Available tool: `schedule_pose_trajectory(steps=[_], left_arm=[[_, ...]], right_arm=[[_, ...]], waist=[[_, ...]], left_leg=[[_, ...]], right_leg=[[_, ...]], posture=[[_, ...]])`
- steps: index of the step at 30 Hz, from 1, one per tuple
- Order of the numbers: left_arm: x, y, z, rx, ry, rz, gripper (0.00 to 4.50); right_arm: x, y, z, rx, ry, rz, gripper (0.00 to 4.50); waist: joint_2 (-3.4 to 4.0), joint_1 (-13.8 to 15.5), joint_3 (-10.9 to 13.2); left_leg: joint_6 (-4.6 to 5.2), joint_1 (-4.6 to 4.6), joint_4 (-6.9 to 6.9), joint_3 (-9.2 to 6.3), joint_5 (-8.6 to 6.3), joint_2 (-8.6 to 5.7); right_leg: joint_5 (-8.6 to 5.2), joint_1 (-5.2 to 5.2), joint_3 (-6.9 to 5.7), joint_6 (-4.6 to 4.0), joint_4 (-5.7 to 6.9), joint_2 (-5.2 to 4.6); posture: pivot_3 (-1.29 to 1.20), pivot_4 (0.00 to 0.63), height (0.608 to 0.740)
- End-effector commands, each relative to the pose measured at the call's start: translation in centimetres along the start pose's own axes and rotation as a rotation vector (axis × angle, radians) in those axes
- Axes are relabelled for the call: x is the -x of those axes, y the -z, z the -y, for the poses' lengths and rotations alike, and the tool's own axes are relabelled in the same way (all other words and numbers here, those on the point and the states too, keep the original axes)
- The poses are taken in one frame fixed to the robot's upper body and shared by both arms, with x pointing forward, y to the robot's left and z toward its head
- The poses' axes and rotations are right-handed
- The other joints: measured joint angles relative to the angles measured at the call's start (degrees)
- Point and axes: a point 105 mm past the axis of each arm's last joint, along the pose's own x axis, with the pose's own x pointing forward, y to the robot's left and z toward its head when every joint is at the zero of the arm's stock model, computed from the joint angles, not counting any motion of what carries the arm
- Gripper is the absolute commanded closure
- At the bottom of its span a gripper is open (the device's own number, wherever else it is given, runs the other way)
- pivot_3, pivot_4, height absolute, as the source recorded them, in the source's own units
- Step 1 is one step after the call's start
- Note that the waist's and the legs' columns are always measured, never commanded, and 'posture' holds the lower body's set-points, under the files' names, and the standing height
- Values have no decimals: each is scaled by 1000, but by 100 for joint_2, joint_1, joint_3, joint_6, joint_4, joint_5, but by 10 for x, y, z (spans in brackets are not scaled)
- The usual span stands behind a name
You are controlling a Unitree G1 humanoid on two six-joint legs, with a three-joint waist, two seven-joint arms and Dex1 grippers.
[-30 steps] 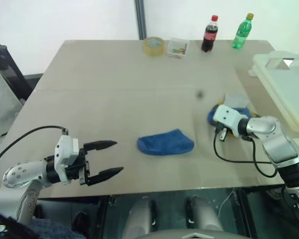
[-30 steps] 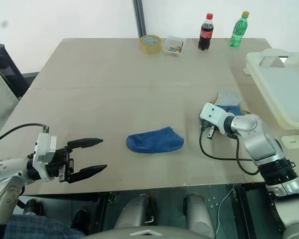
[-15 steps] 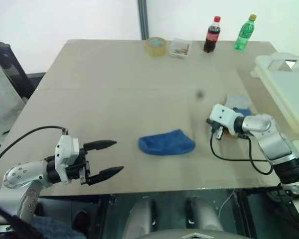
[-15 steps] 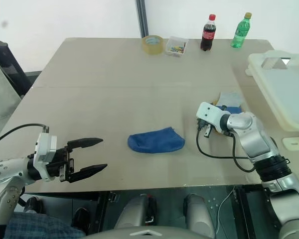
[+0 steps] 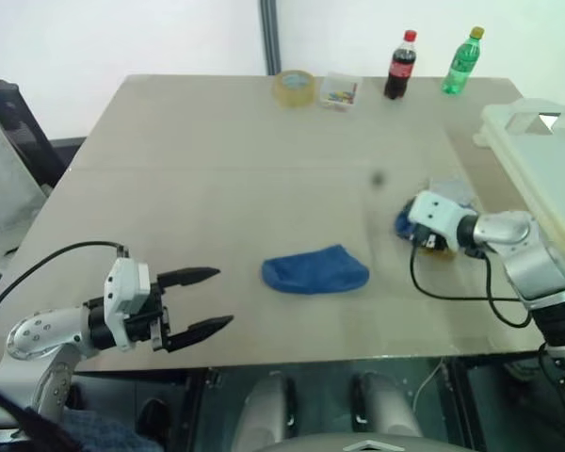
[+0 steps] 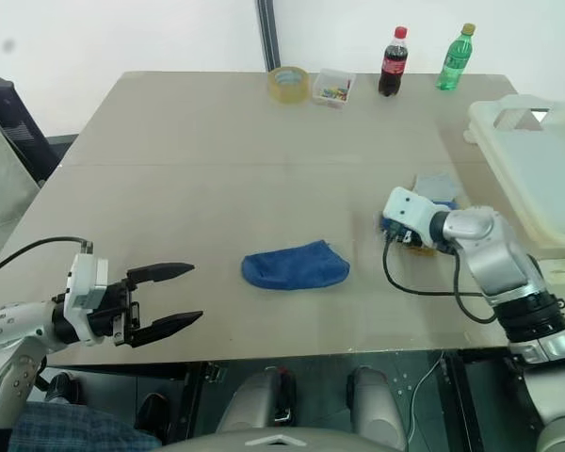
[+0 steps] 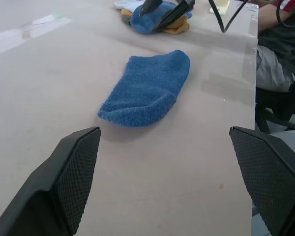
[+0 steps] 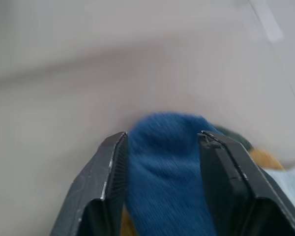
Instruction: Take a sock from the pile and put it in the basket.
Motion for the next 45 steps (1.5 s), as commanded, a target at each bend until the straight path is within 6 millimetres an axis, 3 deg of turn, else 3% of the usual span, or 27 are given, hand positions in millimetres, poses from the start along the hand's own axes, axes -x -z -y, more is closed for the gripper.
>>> schedule_pose_trajectory(steps=[1, 13, 16, 19, 34, 37, 40, 45], left_arm=[[-4, -6, 3, -39, 20, 17, 0], [-5, -6, 1, -46, 22, 14, 0], [-4, -6, 1, -45, 20, 13, 0], [-4, -5, 2, -44, 15, 13, 0], [-3, -5, 0, -49, 0, 16, 0], [-3, -5, 0, -49, 0, 15, 0], [-3, -5, 0, -50, 0, 15, 0], [-4, -5, -1, -54, -2, 17, 0]], right_arm=[[3, -3, 3, 6, 14, -15, 2455], [-9, 2, -14, -35, -115, -77, 2455], [-10, 1, -19, -55, -148, -69, 3228], [-11, 1, -23, -76, -179, -70, 4428], [-15, -4, -18, -161, -170, -54, 4428], [-15, -6, -13, -186, -145, -55, 3746], [-17, -7, -9, -224, -118, -56, 2513], [-19, 1, -15, -268, -142, -103, 2513]], waist=[[1, -1, 0], [-1, -2, -1], [-2, -3, -1], [-1, -13, -1], [-7, -39, -6], [-7, -34, -6], [-6, -36, -6], [-6, -36, -6]], left_leg=[[0, 0, 0, 1, 0, 0], [3, 0, 0, 1, -1, 0], [3, 1, 0, 1, -2, 0], [3, 2, 0, 2, -2, 1], [2, 9, 0, 8, -2, 11], [2, 9, 0, 8, -1, 13], [2, 7, 0, 9, -2, 13], [2, 3, -2, 13, -2, 13]], right_leg=[[0, -1, 0, 0, 1, 0], [0, -1, 2, 0, 0, 0], [0, 0, 2, 0, 0, 0], [0, 0, 2, 0, 0, 0], [3, 0, 6, -4, 2, 4], [4, 0, 7, -7, 2, 4], [5, -3, 7, -7, 1, 4], [5, -8, 10, -8, 1, 4]], posture=[[0, 150, 740], [0, 150, 740], [0, 150, 740], [0, 150, 740], [0, 150, 740], [0, 150, 740], [0, 150, 740], [0, 150, 740]])
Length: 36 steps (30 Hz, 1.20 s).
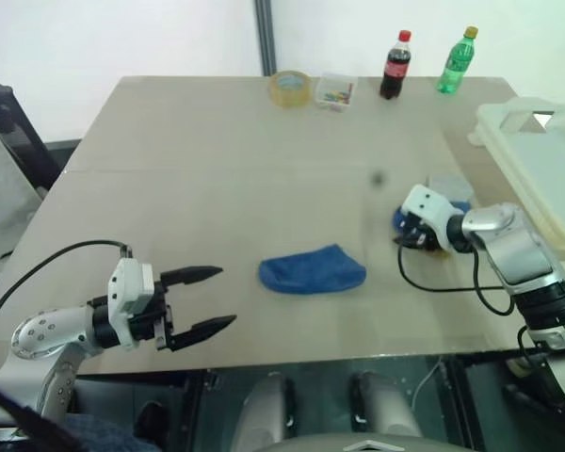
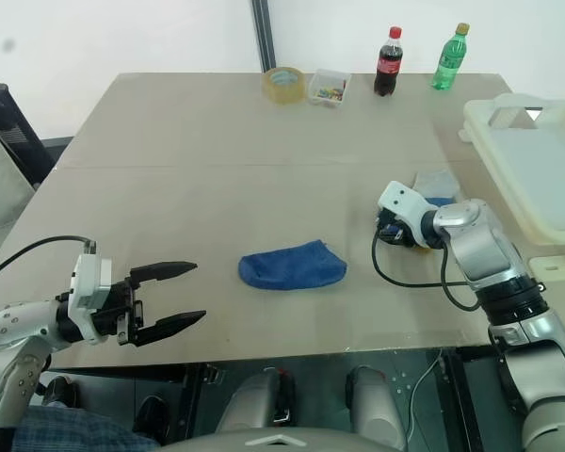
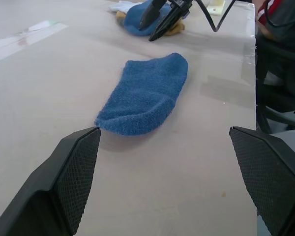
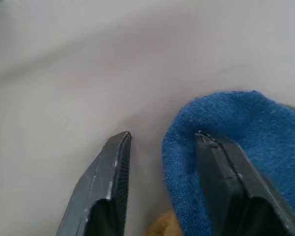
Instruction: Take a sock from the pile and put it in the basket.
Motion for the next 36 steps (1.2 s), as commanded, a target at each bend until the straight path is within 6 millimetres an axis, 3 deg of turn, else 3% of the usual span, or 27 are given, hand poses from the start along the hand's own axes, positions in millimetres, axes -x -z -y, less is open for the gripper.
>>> schedule_pose_trajectory(steps=[1, 3, 4, 6, 8, 17, 27, 36], left_arm=[[0, -3, -1, -26, -8, 7, 0], [0, -3, -1, -28, -10, 6, 0], [0, -3, -1, -28, -12, 6, 0], [0, -3, -2, -30, -14, 6, 0], [1, -3, -2, -31, -16, 6, 0], [1, -3, -2, -32, -21, 6, 0], [1, -3, -4, -38, -23, 6, 0], [1, -4, -5, -45, -29, 7, 0]], right_arm=[[-5, 5, -7, -44, -38, -26, 2513], [-6, 6, -8, -70, -44, -25, 2513], [-7, 7, -6, -70, -36, -29, 2748], [-8, 8, -4, -54, -25, -40, 3354], [-8, 7, -4, -50, -23, -35, 4416], [-11, 3, -1, 20, -6, -26, 4416], [-21, -53, -5, 72, -15, 129, 4416], [-58, -106, -34, 168, -105, 220, 4416]], waist=[[0, 2, 0], [-1, 6, -1], [-3, 4, -3], [-5, -6, -4], [-5, -6, -5], [-10, -8, -8], [-5, -120, -5], [-3, -114, -2]], left_leg=[[0, 0, 0, 0, 0, 0], [0, 2, 0, -1, 0, 0], [0, 3, 0, -1, 0, 0], [0, 3, 0, -1, 0, 1], [0, 5, 0, 1, 0, 1], [0, 6, 1, 1, 0, 2], [-2, -8, -2, 7, 2, 7], [-7, -18, -24, 27, 5, 1]], right_leg=[[0, 0, 0, 0, 0, 0], [0, -2, 0, 0, 0, -1], [0, -2, 0, -1, 0, -1], [1, -2, 0, -1, 0, -1], [2, -2, 1, -2, 0, -1], [4, -2, 1, -6, 0, -2], [6, -18, 6, -9, 9, 2], [6, -40, 16, -7, 8, 4]], posture=[[0, 150, 740], [0, 150, 740], [0, 150, 740], [0, 150, 740], [0, 150, 740], [0, 150, 740], [0, 150, 740], [0, 150, 740]])
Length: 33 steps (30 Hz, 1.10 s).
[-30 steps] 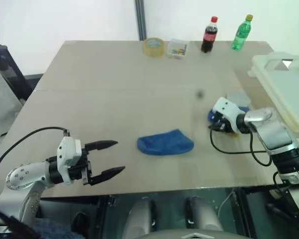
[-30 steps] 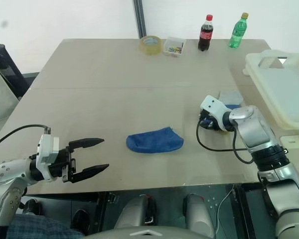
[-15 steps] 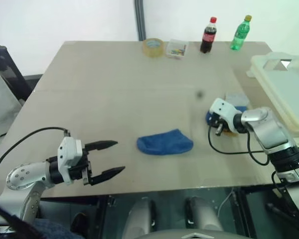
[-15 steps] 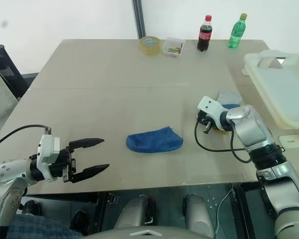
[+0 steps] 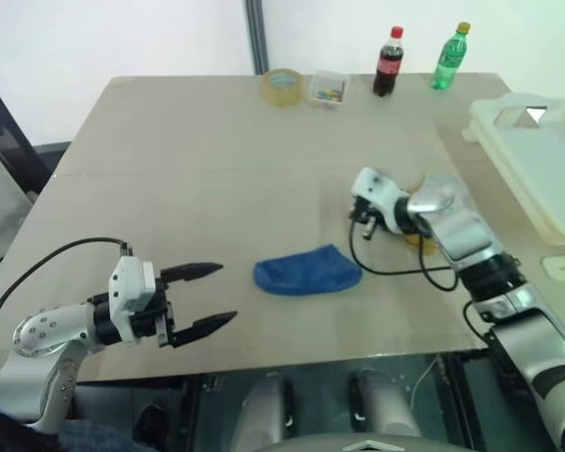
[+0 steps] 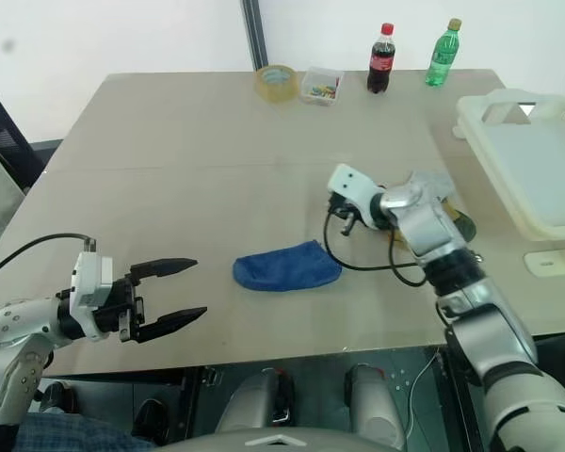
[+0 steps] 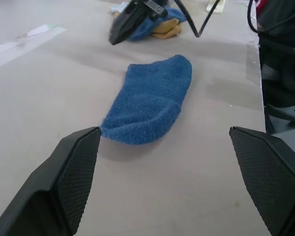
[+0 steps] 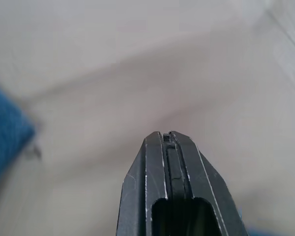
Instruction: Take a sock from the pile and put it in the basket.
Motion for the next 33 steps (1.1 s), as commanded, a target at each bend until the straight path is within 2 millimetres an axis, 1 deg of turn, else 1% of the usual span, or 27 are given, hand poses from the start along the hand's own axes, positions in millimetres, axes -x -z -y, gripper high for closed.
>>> schedule_pose_trajectory(steps=[1, 4, 5, 7, 9, 10, 11, 12, 15, 19, 23, 26, 29, 30, 32, 33], left_arm=[[2, -3, -1, -24, -17, 7, 0], [4, -4, 0, -26, -25, 5, 0], [4, -4, 0, -26, -28, 5, 0], [5, -4, 1, -23, -31, 5, 0], [5, -3, 2, -18, -29, 2, 0], [5, -2, 3, -15, -26, 1, 0], [4, -1, 3, -13, -24, 1, 0], [4, -1, 3, -12, -23, 1, 0], [1, -1, 1, -15, -18, 5, 0], [0, -1, 0, -17, -11, 9, 0], [0, -1, 0, -18, -10, 9, 0], [0, -1, 0, -18, -12, 7, 0], [1, -1, -1, -19, -16, 7, 0], [1, -1, -1, -19, -17, 6, 0], [2, -1, 0, -19, -18, 6, 0], [2, -1, 0, -19, -19, 5, 0]], right_arm=[[-10, -22, -4, 69, -13, 43, 4416], [-12, -31, -3, 87, -24, 61, 4416], [-10, -32, -1, 87, -22, 63, 4188], [3, -24, 8, 87, -12, 44, 3603], [19, -11, 19, 90, 11, 4, 2535], [29, -2, 26, 84, 20, -24, 2274], [38, 6, 30, 80, 18, -52, 2219], [43, 11, 32, 77, 14, -69, 2050], [54, 30, 36, 68, -9, -139, 2050], [59, 46, 43, 27, -6, -199, 2050], [55, 54, 44, -1, -16, -219, 2050], [48, 63, 38, -34, -65, -238, 2050], [44, 62, 35, -56, -87, -223, 2050], [44, 62, 35, -58, -92, -220, 2608], [43, 61, 34, -55, -106, -220, 3289], [43, 62, 34, -50, -110, -222, 3900]], waist=[[1, 6, 0], [3, 17, 2], [3, 21, 2], [3, 37, 2], [4, 52, 3], [5, 61, 4], [7, 76, 6], [8, 89, 6], [8, 55, 6], [8, -19, 6], [8, -2, 6], [3, -2, 3], [-6, -6, -3], [-6, -7, -3], [-6, -16, -3], [-6, -16, -4]], left_leg=[[-3, 0, -1, 0, 2, -1], [-15, -2, -2, 2, 9, -2], [-16, -2, -2, 3, 10, -2], [-17, -3, -2, 4, 10, -3], [-17, -3, -2, 2, 10, -5], [-17, -4, -2, 2, 10, -6], [-17, -4, -2, 3, 10, -7], [-17, -5, -2, 2, 10, -9], [-8, -4, -7, 6, 4, -10], [-3, 6, -20, 15, 2, -12], [-3, 10, -25, 23, 3, -12], [-2, 11, -24, 27, 3, -13], [-2, 16, -23, 28, 3, -12], [-2, 17, -23, 27, 3, -11], [-2, 21, -23, 29, 3, -10], [-3, 23, -23, 30, 3, -10]], right_leg=[[0, 0, 0, 0, 0, 0], [0, -3, 0, 1, 0, -1], [0, -3, 0, 1, 0, -2], [0, -3, 1, 1, 0, -4], [0, -2, 0, 1, -3, -6], [0, -3, 0, 0, -3, -7], [0, -3, 0, 1, -4, -8], [0, -3, 0, 0, -7, -10], [0, -4, 2, 0, -10, -7], [0, -9, 13, 0, -4, 9], [0, -11, 18, 1, -1, 8], [1, -9, 21, 1, -4, 4], [1, -7, 23, 1, -2, 4], [1, -7, 23, 1, -1, 5], [1, -7, 24, 1, 2, 6], [1, -6, 26, 1, 5, 6]], posture=[[0, 150, 740], [0, 150, 740], [0, 150, 740], [0, 150, 740], [0, 150, 740], [0, 150, 740], [0, 150, 740], [0, 150, 740], [0, 150, 740], [0, 150, 740], [0, 150, 740], [0, 150, 740], [0, 150, 740], [0, 150, 740], [0, 150, 740], [0, 150, 740]])
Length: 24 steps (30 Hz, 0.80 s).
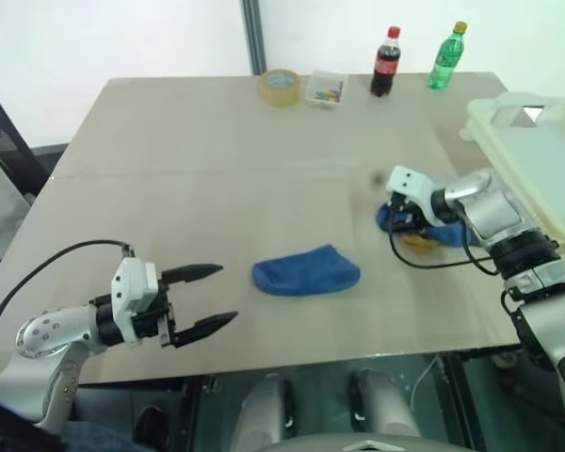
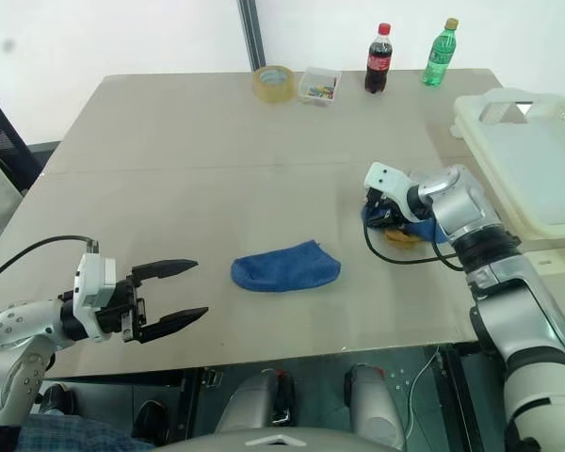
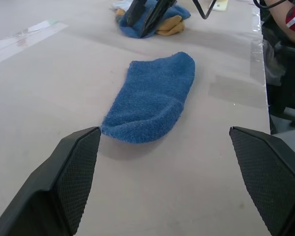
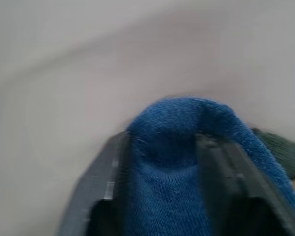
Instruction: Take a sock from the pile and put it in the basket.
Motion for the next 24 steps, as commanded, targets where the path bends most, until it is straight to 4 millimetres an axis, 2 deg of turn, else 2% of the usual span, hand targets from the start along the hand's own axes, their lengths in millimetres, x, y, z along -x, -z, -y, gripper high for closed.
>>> schedule_pose_trajectory(steps=[1, 7, 10, 14, 19, 24], left_arm=[[3, -5, 0, -29, -9, 12, 0], [3, -4, -1, -30, -13, 13, 0], [3, -4, -2, -33, -13, 14, 0], [3, -4, -3, -36, -11, 15, 0], [2, -4, -4, -38, -6, 16, 0], [2, -4, -4, -41, -7, 17, 0]], right_arm=[[-4, 4, -2, 9, -22, -26, 4311], [0, -5, 3, 52, 4, -8, 4417], [1, -18, 4, 91, 20, 17, 4417], [-4, -39, -5, 131, -8, 65, 4417], [-26, -65, -22, 201, -60, 96, 4417], [-51, -109, -38, 269, -96, 159, 4417]], waist=[[0, 3, 0], [0, 9, 0], [1, 3, 0], [2, -3, 1], [5, 1, 3], [7, 4, 5]], left_leg=[[-1, 1, 1, 0, 0, 0], [-2, 1, 6, 0, 1, 9], [-3, 0, 6, 1, 2, 10], [-4, 0, 6, 3, 2, 10], [-6, -3, 4, 3, 4, 7], [-12, -6, 4, 4, 7, 7]], right_leg=[[0, 0, 1, 0, 4, 0], [0, -1, 1, -1, 10, -2], [0, -2, 2, -1, 11, -2], [0, -5, 3, -1, 15, 0], [0, -12, 5, 0, 21, 4], [0, -13, 5, 0, 21, 2]], posture=[[0, 150, 740], [0, 150, 740], [0, 150, 740], [0, 150, 740], [0, 150, 740], [0, 150, 740]])
